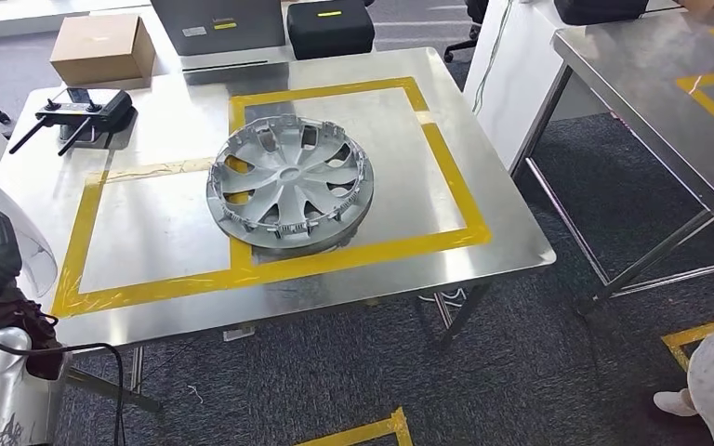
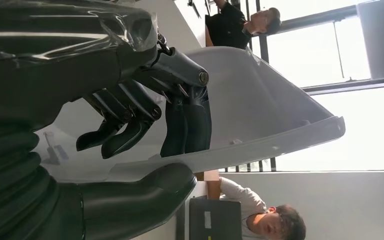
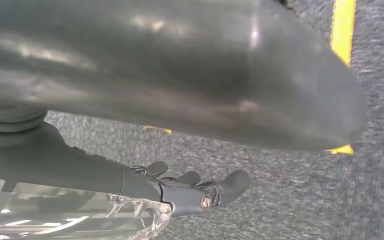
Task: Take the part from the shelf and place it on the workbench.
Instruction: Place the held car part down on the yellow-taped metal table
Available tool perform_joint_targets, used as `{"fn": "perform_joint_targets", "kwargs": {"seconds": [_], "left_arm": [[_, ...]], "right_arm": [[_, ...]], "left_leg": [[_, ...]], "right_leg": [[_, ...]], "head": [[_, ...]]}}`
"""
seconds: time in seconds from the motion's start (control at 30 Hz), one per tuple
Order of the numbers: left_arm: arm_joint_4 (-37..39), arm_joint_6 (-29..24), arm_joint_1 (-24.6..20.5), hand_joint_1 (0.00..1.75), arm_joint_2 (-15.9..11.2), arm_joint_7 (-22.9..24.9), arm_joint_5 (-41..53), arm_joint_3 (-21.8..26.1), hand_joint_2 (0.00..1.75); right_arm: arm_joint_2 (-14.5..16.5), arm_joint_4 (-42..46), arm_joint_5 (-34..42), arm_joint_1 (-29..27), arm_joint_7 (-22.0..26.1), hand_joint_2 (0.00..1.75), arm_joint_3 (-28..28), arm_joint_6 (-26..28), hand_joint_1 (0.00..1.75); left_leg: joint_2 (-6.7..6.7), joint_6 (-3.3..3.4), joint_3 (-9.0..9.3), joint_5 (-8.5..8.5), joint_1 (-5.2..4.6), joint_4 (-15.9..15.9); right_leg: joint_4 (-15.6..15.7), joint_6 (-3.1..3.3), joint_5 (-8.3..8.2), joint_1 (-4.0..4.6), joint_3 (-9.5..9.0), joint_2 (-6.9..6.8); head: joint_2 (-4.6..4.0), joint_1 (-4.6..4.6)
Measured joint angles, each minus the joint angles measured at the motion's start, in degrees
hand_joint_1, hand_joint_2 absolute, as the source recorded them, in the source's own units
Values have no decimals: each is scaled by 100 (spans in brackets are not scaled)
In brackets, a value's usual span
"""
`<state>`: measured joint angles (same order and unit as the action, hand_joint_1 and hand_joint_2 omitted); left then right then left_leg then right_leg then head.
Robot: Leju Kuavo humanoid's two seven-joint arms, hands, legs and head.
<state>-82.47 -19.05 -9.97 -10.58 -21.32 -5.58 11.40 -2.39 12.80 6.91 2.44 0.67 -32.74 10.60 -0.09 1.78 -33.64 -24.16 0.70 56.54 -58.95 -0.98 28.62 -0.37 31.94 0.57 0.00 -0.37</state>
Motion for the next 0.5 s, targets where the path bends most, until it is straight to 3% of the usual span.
{"fn": "perform_joint_targets", "kwargs": {"seconds": [0.1, 0.13, 0.17, 0.2, 0.27, 0.33, 0.4, 0.5], "left_arm": [[86, 32, -24, 175, 11, -1, -5, 1, 175], [129, 43, -26, 175, 16, 1, -8, -1, 175], [172, 48, -29, 175, 19, 4, -9, -1, 175], [216, 49, -37, 175, 20, 13, -10, -1, 175], [307, 50, -67, 175, 20, 40, -10, -1, 175], [437, 51, -112, 175, 19, 87, -4, -2, 175], [615, 57, -163, 175, 8, 135, 30, -13, 175], [963, 18, -244, 175, -40, 154, 239, -68, 175]], "right_arm": [[-4, 3, 33, -5, -1, 0, -2, -2, 0], [-4, 3, 45, -10, -1, 0, -4, -2, 0], [-5, 3, 56, -15, 1, 0, -5, -2, 0], [-8, 3, 67, -16, 3, 0, -7, -2, 0], [-15, 4, 80, -15, 7, 0, -13, -2, 0], [-21, 7, 94, -13, 7, 0, -22, -2, 0], [-16, 11, 107, -10, 6, 0, -36, 1, 0], [-9, 21, 123, -2, 2, 0, -75, 17, 0]], "left_leg": [[0, 81, 43, -36, -9, -19], [-2, 89, 52, -51, -17, -18], [-6, 89, 67, -67, -22, -17], [-10, 82, 93, -86, -25, -17], [-17, 51, 154, -134, -34, -15], [-23, 3, 190, -189, -63, 0], [-26, -14, 199, -220, -78, 16], [-20, 36, 208, -234, -65, 23]], "right_leg": [[-1155, 29, 352, -12, 678, -6], [-1427, 15, 390, -12, 882, -6], [-1477, -17, 335, -11, 977, -7], [-1271, -60, 183, -11, 940, -7], [-427, -113, -219, -4, 611, -13], [160, -59, -461, 10, 339, -18], [265, 9, -512, 17, 277, -16], [272, 13, -525, 24, 275, 1]], "head": [[0, 9], [0, 10], [0, 11], [0, 11], [0, 15], [0, 12], [0, 8], [0, 6]]}}
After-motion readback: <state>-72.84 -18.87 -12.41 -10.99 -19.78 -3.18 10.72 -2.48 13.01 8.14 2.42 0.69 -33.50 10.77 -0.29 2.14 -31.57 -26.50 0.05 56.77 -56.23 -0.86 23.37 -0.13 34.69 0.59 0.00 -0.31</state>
